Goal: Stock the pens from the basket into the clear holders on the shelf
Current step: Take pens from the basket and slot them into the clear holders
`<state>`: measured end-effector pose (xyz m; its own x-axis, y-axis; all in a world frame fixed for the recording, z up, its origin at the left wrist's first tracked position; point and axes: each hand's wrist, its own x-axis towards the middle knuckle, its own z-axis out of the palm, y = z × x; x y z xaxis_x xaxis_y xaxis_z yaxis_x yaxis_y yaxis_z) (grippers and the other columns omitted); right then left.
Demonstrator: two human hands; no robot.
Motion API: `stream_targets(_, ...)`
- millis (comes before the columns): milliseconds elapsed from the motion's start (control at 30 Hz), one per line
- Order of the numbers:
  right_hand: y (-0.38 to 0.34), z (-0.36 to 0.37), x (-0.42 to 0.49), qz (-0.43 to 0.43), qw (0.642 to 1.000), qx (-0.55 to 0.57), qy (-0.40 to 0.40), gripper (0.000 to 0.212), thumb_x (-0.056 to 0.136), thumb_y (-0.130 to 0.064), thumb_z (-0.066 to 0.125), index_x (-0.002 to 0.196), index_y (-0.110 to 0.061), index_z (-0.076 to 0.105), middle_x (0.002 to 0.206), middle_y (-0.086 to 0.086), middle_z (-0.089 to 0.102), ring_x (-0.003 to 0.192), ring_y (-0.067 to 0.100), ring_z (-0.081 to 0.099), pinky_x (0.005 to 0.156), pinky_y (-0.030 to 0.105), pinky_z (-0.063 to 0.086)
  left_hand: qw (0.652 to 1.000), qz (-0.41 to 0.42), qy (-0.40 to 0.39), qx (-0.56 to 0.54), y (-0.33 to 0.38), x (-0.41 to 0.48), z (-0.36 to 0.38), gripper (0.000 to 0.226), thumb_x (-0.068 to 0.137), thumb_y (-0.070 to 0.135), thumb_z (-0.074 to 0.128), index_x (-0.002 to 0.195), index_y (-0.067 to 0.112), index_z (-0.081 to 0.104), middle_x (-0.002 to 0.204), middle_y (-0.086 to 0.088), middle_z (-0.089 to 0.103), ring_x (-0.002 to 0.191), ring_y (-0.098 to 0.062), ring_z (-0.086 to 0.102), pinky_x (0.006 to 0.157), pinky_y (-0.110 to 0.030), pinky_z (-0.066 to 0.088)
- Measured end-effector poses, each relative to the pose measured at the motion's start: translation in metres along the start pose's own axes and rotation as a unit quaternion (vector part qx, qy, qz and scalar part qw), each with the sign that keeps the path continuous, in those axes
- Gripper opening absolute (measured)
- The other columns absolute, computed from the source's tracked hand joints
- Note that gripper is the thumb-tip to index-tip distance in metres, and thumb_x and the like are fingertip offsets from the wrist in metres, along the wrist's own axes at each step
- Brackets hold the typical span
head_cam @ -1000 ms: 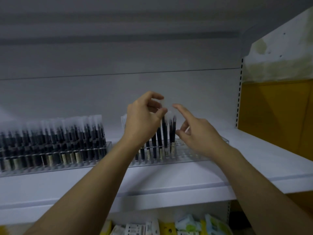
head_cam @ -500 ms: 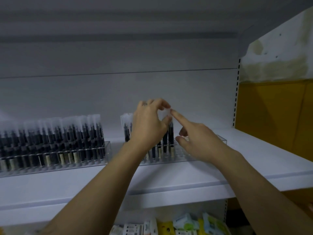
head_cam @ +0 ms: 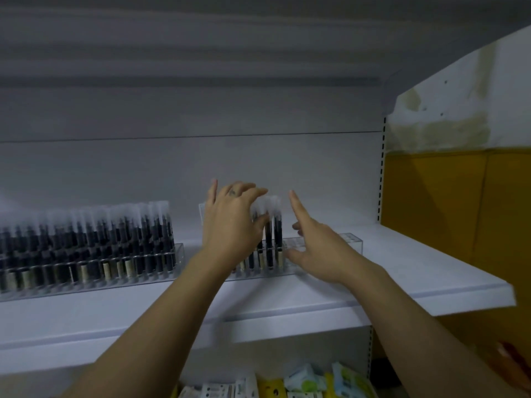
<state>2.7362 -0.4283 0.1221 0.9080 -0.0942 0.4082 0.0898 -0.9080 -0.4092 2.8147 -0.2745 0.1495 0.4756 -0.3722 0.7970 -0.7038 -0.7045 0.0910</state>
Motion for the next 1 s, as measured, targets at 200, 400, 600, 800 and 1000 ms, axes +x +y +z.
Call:
stream_targets(200,-0.012,0.014,-0.044,-0.035,0.998,-0.013,0.048,0.084,0.091,-0.038,0.061,0.152,-0.040,0.004,0.148,-0.004,0.032,0.132,0.019,0.036,0.109,0.035,0.035,1.000,0.009,0.029,-0.004,-0.006,-0.060,-0.027,0.042,0.081,0.029,0.073,0.121,0.023,0.063,0.120,0.000,0.063,0.116,-0.023,0.053,0.107,-0.038,0.028)
stream_targets(400,-0.048,0.057,-0.082,-0.089,0.989,0.010,0.117,0.057,0.091,-0.033,0.062,0.143,-0.031,0.039,0.142,-0.009,0.040,0.131,0.012,0.036,0.110,0.031,0.032,1.000,-0.003,0.026,0.004,-0.016,-0.132,-0.039,0.034,0.080,0.029,0.075,0.111,0.020,0.065,0.106,-0.002,0.063,0.099,-0.028,0.056,0.081,-0.037,0.038)
stream_targets(600,-0.072,0.138,-0.131,-0.156,0.975,0.069,0.143,0.025,0.085,-0.020,0.066,0.110,-0.022,0.062,0.098,-0.011,0.053,0.089,0.003,0.052,0.077,0.027,0.049,0.997,-0.063,-0.027,0.024,-0.045,-0.241,-0.043,0.029,0.083,0.042,0.058,0.106,0.025,0.065,0.100,0.003,0.061,0.094,-0.024,0.056,0.076,-0.036,0.041)
stream_targets(800,-0.058,0.244,-0.182,-0.072,0.993,0.042,-0.082,0.036,0.090,-0.034,0.061,0.125,-0.029,0.054,0.119,-0.010,0.051,0.110,0.013,0.053,0.087,0.028,0.043,0.970,-0.168,-0.177,0.013,-0.067,-0.365,-0.016,0.040,0.081,0.045,0.057,0.115,0.025,0.063,0.110,0.003,0.063,0.102,-0.025,0.058,0.081,-0.037,0.044)
stream_targets(1000,-0.031,0.334,-0.230,-0.006,0.964,0.032,-0.263,0.058,0.090,-0.038,0.062,0.143,-0.028,0.039,0.143,-0.005,0.038,0.130,0.018,0.041,0.102,0.033,0.039,0.905,-0.269,-0.330,-0.012,-0.072,-0.456,0.020,0.050,0.091,0.047,0.055,0.136,0.027,0.046,0.137,0.006,0.050,0.129,-0.018,0.041,0.102,-0.033,0.033)
